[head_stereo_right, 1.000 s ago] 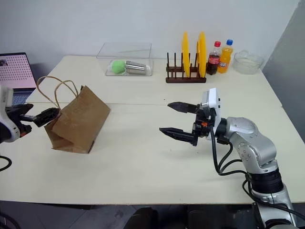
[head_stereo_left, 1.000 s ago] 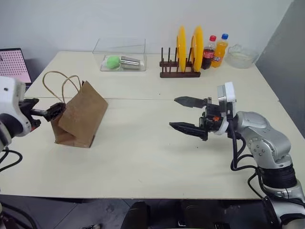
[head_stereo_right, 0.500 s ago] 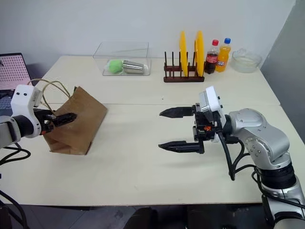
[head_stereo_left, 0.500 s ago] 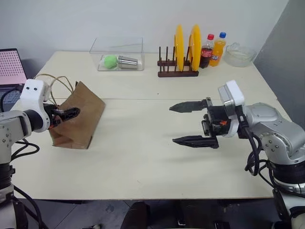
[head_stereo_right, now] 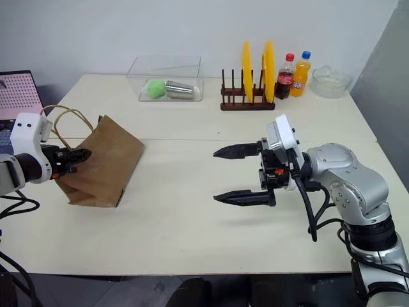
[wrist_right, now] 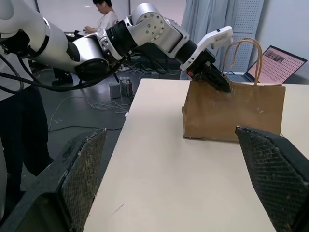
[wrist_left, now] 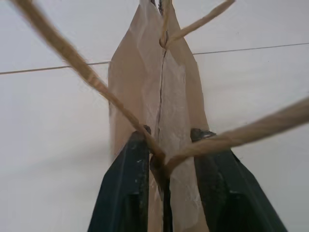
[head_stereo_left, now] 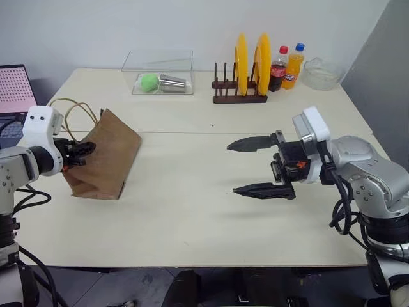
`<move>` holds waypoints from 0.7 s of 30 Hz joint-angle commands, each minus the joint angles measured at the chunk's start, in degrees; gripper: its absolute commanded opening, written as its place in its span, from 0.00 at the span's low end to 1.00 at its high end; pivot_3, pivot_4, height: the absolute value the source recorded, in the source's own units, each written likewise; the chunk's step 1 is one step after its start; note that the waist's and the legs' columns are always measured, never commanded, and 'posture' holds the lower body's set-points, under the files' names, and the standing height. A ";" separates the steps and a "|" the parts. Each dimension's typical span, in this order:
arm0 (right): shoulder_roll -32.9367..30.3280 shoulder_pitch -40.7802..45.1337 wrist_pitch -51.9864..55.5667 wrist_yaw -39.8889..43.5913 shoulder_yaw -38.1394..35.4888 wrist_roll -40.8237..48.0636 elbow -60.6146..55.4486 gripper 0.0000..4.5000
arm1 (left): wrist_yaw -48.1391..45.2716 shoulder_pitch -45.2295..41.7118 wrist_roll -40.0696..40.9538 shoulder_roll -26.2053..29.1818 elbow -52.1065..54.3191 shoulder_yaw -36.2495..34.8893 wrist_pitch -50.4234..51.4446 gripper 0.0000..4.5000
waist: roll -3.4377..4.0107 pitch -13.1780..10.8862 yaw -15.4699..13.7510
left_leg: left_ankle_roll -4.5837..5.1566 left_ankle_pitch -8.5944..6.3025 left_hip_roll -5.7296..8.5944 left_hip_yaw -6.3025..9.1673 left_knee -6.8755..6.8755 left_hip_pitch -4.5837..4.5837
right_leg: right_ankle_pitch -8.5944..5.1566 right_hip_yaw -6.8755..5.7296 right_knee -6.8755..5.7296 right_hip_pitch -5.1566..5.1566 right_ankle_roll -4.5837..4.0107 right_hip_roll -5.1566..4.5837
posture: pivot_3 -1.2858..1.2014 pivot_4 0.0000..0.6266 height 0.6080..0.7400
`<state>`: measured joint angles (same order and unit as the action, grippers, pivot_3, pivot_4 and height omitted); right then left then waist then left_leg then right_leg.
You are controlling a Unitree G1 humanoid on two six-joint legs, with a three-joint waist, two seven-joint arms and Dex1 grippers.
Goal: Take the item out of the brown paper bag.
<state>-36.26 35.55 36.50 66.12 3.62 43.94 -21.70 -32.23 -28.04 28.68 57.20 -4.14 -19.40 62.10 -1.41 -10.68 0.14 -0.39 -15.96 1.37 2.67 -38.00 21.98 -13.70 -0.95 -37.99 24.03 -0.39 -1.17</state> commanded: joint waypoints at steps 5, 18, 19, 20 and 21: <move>-1.00 -0.49 1.03 -1.38 -2.22 1.63 -2.60 1.00 | -2.95 -5.76 -1.50 1.35 -3.09 1.83 -2.78 0.04 | 0.00 0.00 0.00 | 0.00 0.00 0.00 0.00 0.00 0.01 | 0.00 0.00 -0.01 0.01 0.00 0.00 | 0.52 0.24 1.00; -2.59 -6.81 2.26 -6.65 -4.95 1.90 -7.75 1.00 | -21.89 -23.11 -5.71 2.27 -6.56 16.96 -15.99 0.01 | -0.15 -0.09 -0.07 | -0.04 0.03 0.03 0.00 -0.08 0.34 | 0.01 -0.03 0.02 0.18 -0.01 0.00 | 0.52 0.24 1.00; -2.60 -7.60 2.40 -7.50 -5.20 1.90 -8.42 1.00 | -23.90 -24.63 -6.38 1.63 -7.63 18.42 -17.95 0.01 | -0.15 -0.08 -0.07 | -0.04 0.03 0.04 -0.01 -0.08 0.36 | 0.01 -0.03 0.00 0.21 -0.01 0.00 | 0.52 0.24 1.00; -2.65 -8.35 2.51 -8.27 -5.40 1.90 -9.05 1.00 | -25.85 -25.91 -7.08 1.00 -8.76 19.75 -20.05 0.01 | -0.15 -0.08 -0.07 | -0.04 0.03 0.03 0.00 -0.08 0.37 | 0.01 -0.04 0.00 0.22 -0.01 0.01 | 0.52 0.24 1.00; -2.75 -9.27 2.49 -9.00 -5.62 1.76 -9.78 1.00 | -27.89 -27.31 -7.75 0.13 -10.14 21.12 -22.10 0.01 | -0.15 -0.09 -0.07 | -0.04 0.03 0.03 0.00 -0.08 0.37 | 0.01 -0.05 0.00 0.22 -0.01 0.01 | 0.52 0.24 1.00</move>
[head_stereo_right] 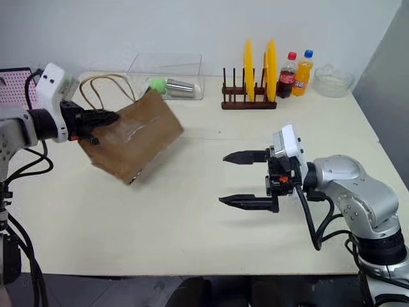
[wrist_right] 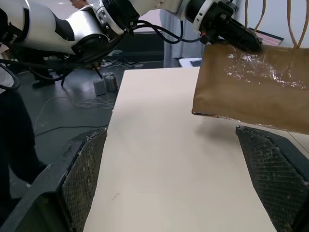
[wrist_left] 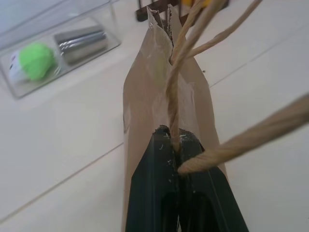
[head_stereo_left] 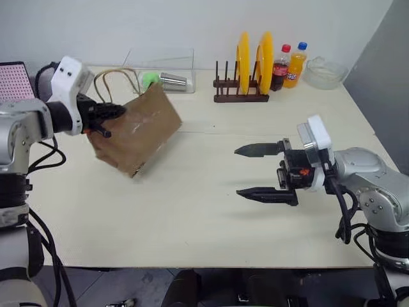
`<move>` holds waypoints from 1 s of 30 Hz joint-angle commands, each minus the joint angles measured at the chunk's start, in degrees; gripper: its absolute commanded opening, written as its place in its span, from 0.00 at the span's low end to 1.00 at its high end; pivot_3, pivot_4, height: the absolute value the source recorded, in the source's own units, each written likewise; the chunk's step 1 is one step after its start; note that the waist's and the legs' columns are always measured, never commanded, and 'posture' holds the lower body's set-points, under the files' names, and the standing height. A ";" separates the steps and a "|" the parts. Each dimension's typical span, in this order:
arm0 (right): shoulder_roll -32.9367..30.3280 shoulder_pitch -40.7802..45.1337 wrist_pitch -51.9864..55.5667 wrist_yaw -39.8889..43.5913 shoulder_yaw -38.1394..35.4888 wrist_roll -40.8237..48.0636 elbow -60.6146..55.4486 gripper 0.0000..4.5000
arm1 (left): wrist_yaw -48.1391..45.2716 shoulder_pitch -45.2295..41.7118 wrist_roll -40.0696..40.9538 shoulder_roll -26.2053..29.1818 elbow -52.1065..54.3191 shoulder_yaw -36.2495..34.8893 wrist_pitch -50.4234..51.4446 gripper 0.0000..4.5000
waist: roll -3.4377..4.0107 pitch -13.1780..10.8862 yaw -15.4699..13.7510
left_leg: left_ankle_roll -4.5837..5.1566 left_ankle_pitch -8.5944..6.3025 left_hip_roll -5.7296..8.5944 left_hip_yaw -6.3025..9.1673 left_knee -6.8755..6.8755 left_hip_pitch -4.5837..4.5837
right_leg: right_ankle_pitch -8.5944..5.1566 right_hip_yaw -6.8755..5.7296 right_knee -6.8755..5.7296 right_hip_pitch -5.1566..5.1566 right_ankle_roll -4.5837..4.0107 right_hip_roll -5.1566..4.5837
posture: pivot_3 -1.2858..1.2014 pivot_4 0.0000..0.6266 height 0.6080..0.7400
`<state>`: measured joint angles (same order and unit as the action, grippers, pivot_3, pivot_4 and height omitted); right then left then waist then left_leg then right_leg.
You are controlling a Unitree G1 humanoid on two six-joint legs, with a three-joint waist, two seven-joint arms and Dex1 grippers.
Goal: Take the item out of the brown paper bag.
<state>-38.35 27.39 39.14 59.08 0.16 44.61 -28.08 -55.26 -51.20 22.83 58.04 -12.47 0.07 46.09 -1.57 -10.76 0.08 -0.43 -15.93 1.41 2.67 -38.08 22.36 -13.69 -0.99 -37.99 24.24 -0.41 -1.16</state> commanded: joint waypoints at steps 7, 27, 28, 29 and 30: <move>-0.25 -9.25 -0.41 -9.66 -3.52 -0.61 -9.48 1.00 | -16.63 -14.53 -7.28 -13.14 -18.07 8.04 -25.38 0.01 | -0.02 -0.01 -0.15 | 0.04 0.00 0.02 0.01 -0.17 0.12 | -0.01 -0.06 -0.01 -0.01 0.02 0.01 | 0.52 0.24 1.00; 4.33 -29.32 -0.02 -37.04 -4.17 -9.83 -25.85 1.00 | -17.19 -31.44 -25.34 -34.80 -59.99 11.41 -64.65 0.01 | -0.06 -0.03 0.15 | 0.15 -0.05 0.00 0.00 -0.76 0.45 | -0.06 -0.10 -0.13 0.07 0.50 0.09 | 0.52 0.24 1.00; 4.20 -29.86 -0.15 -38.21 -3.81 -11.49 -26.44 1.00 | -16.37 -31.38 -26.28 -34.98 -60.55 11.76 -65.61 0.01 | -0.06 -0.03 0.15 | 0.15 -0.05 0.00 0.01 -0.76 0.46 | -0.06 -0.11 -0.14 0.07 0.51 0.09 | 0.52 0.24 1.00; 4.13 -30.21 -0.25 -38.96 -3.51 -12.63 -26.81 1.00 | -15.79 -31.37 -27.01 -35.10 -60.97 11.86 -66.26 0.01 | -0.06 -0.03 0.15 | 0.15 -0.05 0.00 0.01 -0.76 0.46 | -0.06 -0.11 -0.13 0.07 0.51 0.10 | 0.52 0.24 1.00; 4.25 -30.45 -0.33 -39.38 -3.23 -13.26 -26.96 1.00 | -14.82 -31.29 -27.98 -35.24 -61.41 12.04 -67.22 0.01 | -0.06 -0.03 0.14 | 0.15 -0.04 0.00 0.01 -0.76 0.46 | -0.06 -0.11 -0.14 0.07 0.51 0.10 | 0.52 0.24 1.00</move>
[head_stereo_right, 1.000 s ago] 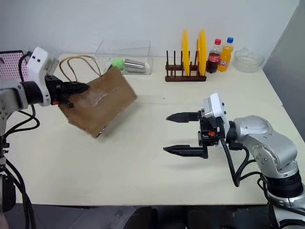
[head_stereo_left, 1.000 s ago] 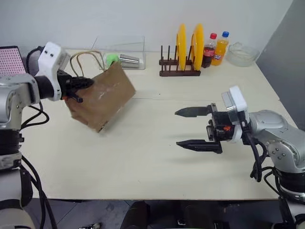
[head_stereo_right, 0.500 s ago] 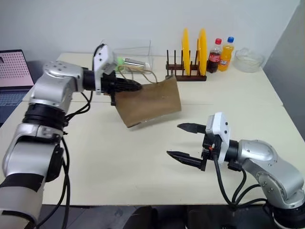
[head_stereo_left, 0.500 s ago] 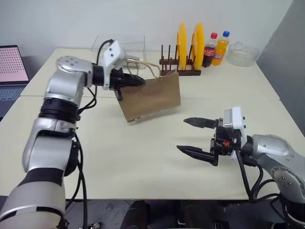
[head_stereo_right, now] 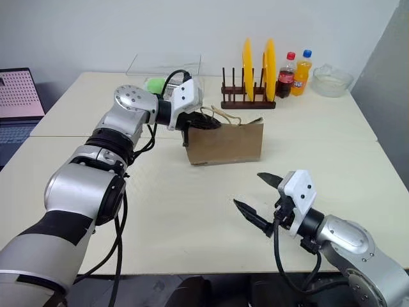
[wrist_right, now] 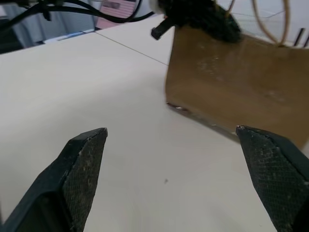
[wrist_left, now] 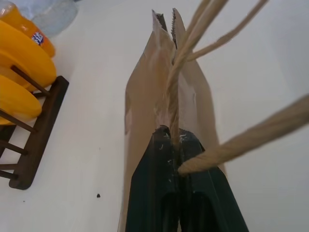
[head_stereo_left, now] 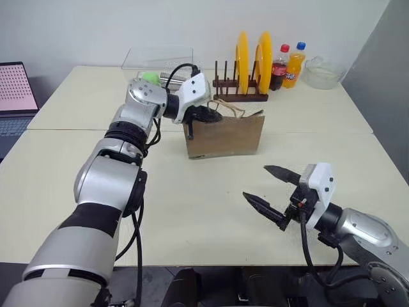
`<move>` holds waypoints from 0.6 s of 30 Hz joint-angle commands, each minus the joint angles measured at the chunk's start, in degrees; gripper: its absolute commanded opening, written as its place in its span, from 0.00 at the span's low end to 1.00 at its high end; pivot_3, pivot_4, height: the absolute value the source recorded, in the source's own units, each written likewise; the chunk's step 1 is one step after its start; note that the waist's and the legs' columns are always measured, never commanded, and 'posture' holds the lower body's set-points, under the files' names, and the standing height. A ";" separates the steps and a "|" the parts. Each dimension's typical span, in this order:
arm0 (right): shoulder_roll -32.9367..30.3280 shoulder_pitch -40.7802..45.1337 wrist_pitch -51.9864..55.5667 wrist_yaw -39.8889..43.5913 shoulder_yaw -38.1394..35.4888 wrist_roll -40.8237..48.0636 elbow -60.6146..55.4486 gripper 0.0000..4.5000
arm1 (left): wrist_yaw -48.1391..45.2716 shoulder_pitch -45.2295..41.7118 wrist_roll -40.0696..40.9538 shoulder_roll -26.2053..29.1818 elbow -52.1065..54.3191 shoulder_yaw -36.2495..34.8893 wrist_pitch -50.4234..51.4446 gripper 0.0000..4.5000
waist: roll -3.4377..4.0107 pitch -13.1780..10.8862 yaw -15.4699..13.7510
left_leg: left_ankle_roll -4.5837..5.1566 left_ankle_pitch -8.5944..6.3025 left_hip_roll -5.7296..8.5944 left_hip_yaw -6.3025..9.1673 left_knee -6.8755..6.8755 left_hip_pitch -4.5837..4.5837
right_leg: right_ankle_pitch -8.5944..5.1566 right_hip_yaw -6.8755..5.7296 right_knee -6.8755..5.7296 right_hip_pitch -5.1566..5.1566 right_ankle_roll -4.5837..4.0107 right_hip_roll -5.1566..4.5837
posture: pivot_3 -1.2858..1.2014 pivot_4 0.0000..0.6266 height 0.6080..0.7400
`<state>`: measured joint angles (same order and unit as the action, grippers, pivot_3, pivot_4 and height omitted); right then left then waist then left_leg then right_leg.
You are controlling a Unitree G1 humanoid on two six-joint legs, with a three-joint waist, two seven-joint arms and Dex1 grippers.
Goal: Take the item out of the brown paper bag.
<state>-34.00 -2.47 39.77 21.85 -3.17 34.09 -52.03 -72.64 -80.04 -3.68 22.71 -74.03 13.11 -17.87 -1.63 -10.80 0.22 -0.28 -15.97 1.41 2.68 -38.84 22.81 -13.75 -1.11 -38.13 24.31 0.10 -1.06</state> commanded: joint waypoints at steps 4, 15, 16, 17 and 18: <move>0.58 -0.92 -0.98 -3.27 0.98 -4.52 -3.32 1.00 | 5.17 -2.25 -3.56 -0.59 -0.87 -1.53 -5.01 0.01 | 0.00 0.00 -0.01 | 0.00 0.00 0.00 0.00 -0.01 -0.02 | 0.00 0.00 0.00 -0.03 0.01 0.00 | 0.52 0.24 1.00; 1.84 -0.23 -0.12 -4.98 3.09 -6.52 -4.13 1.00 | 6.76 -3.11 -5.80 -2.00 -1.72 -2.01 -8.40 0.01 | -0.01 0.00 -0.06 | 0.01 0.00 0.01 0.01 -0.03 -0.03 | 0.01 -0.02 0.00 -0.06 0.01 0.00 | 0.52 0.24 1.00; 1.89 -0.26 -0.04 -5.12 3.18 -6.55 -4.25 1.00 | 6.98 -3.29 -6.18 -2.08 -1.80 -1.86 -8.66 0.01 | -0.01 0.00 -0.06 | 0.01 0.00 0.02 0.02 -0.04 -0.03 | 0.01 -0.02 0.00 -0.06 0.01 0.00 | 0.52 0.24 1.00; 1.95 -0.30 0.01 -5.22 3.26 -6.61 -4.37 1.00 | 7.21 -3.38 -6.60 -2.13 -1.88 -1.66 -8.89 0.01 | -0.01 0.00 -0.06 | 0.01 0.00 0.02 0.02 -0.04 -0.03 | 0.01 -0.02 0.00 -0.07 0.01 0.00 | 0.52 0.24 1.00; 1.99 -0.33 0.06 -5.32 3.32 -6.66 -4.45 1.00 | 7.33 -3.42 -6.88 -2.18 -1.96 -1.63 -9.00 0.01 | -0.01 0.00 -0.06 | 0.01 0.00 0.02 0.01 -0.04 -0.03 | 0.01 -0.02 0.00 -0.07 0.01 0.00 | 0.52 0.24 1.00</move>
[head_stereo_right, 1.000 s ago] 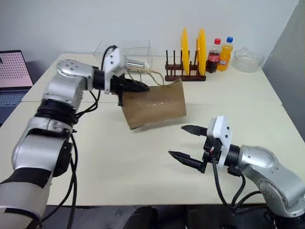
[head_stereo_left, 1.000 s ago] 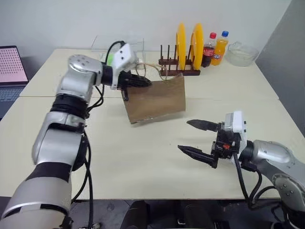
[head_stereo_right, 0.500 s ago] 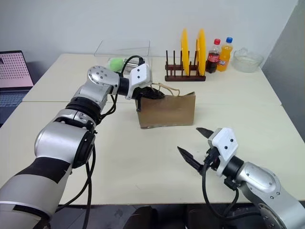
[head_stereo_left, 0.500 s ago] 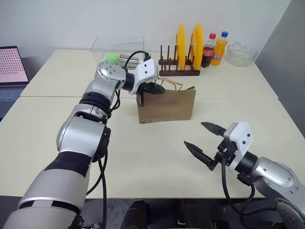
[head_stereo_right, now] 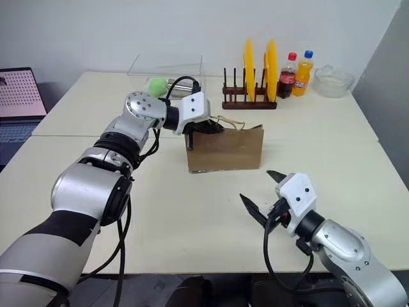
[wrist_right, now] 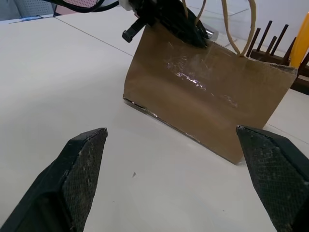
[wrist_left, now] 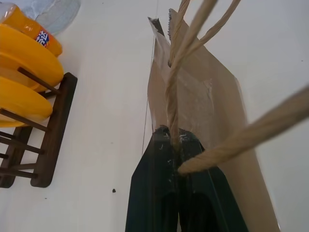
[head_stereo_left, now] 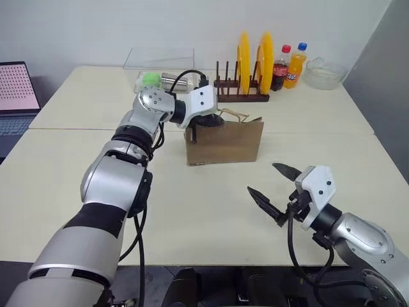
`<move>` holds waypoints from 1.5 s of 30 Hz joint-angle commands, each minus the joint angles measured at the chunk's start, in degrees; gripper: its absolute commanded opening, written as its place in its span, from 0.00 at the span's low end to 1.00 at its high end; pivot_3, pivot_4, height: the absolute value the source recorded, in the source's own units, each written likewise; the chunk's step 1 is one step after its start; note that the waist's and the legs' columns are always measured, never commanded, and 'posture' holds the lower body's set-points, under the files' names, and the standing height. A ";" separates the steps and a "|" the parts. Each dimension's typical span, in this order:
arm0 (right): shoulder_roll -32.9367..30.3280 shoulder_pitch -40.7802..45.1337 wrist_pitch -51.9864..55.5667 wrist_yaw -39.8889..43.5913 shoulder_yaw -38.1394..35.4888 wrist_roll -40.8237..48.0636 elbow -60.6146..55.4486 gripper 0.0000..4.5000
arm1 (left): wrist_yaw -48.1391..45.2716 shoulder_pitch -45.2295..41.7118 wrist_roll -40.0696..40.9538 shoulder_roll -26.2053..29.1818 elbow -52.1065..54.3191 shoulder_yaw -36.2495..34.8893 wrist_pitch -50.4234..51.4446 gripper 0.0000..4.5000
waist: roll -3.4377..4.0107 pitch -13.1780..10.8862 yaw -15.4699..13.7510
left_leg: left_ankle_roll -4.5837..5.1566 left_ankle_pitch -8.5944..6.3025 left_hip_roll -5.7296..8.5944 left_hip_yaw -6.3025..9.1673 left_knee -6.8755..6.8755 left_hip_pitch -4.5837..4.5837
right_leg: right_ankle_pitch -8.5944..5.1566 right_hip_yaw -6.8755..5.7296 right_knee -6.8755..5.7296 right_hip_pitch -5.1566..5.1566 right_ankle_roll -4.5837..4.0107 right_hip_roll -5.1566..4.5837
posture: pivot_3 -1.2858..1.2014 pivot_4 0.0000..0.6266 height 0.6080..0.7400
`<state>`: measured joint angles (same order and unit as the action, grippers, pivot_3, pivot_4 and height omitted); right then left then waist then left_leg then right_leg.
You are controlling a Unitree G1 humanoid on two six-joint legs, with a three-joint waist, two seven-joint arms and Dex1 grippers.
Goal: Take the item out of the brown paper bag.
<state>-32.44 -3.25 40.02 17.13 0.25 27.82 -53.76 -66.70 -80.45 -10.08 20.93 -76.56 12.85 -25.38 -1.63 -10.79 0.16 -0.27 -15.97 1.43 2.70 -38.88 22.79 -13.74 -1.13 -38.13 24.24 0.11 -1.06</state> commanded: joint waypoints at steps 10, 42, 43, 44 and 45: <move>0.77 0.92 0.88 -1.82 0.60 -0.50 -3.41 1.00 | 3.03 -3.34 -3.40 -1.00 0.12 -0.76 -2.45 0.01 | -0.01 0.00 0.01 | 0.00 0.00 0.01 0.00 -0.02 -0.01 | 0.01 0.00 -0.01 -0.02 0.00 0.00 | 0.52 0.24 1.00; -3.57 26.18 -1.10 8.06 -2.98 -2.14 20.16 0.79 | -10.34 38.21 23.71 19.02 68.65 -19.80 37.36 0.73 | 0.04 0.03 2.04 | -0.02 0.01 -0.01 -0.22 -0.01 -0.58 | 0.16 0.45 -0.77 -0.03 -0.30 -0.02 | 0.52 0.24 1.00; -4.28 28.39 -2.37 9.19 -2.64 -3.11 23.42 0.71 | -7.36 43.76 25.83 19.28 77.24 -21.38 42.54 0.73 | 0.04 0.03 1.89 | -0.02 0.00 -0.02 -0.24 0.00 -0.63 | 0.16 0.49 -0.75 -0.03 -0.31 -0.01 | 0.52 0.24 1.00; -5.05 31.96 -4.52 11.33 -1.26 -4.74 28.39 0.64 | -3.15 50.64 28.68 18.36 87.05 -23.59 48.42 0.73 | 0.04 0.03 1.93 | -0.03 0.00 -0.01 -0.21 0.00 -0.65 | 0.16 0.50 -0.78 -0.06 -0.33 -0.02 | 0.52 0.24 1.00; -5.62 35.61 -7.00 13.42 0.26 -6.64 33.59 0.55 | 0.78 56.56 31.23 17.34 95.59 -25.30 53.35 0.73 | 0.05 0.02 2.02 | -0.03 0.00 -0.02 -0.21 0.02 -0.67 | 0.16 0.50 -0.75 -0.05 -0.33 -0.02 | 0.52 0.24 1.00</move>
<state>-36.93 28.42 37.37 27.64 0.20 23.88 -25.10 -71.62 -27.21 16.15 38.90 5.44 -9.37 20.30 -1.58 -10.77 2.19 -0.30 -15.97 1.41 2.44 -38.86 22.07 -13.59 -0.57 -38.88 24.18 -0.22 -1.08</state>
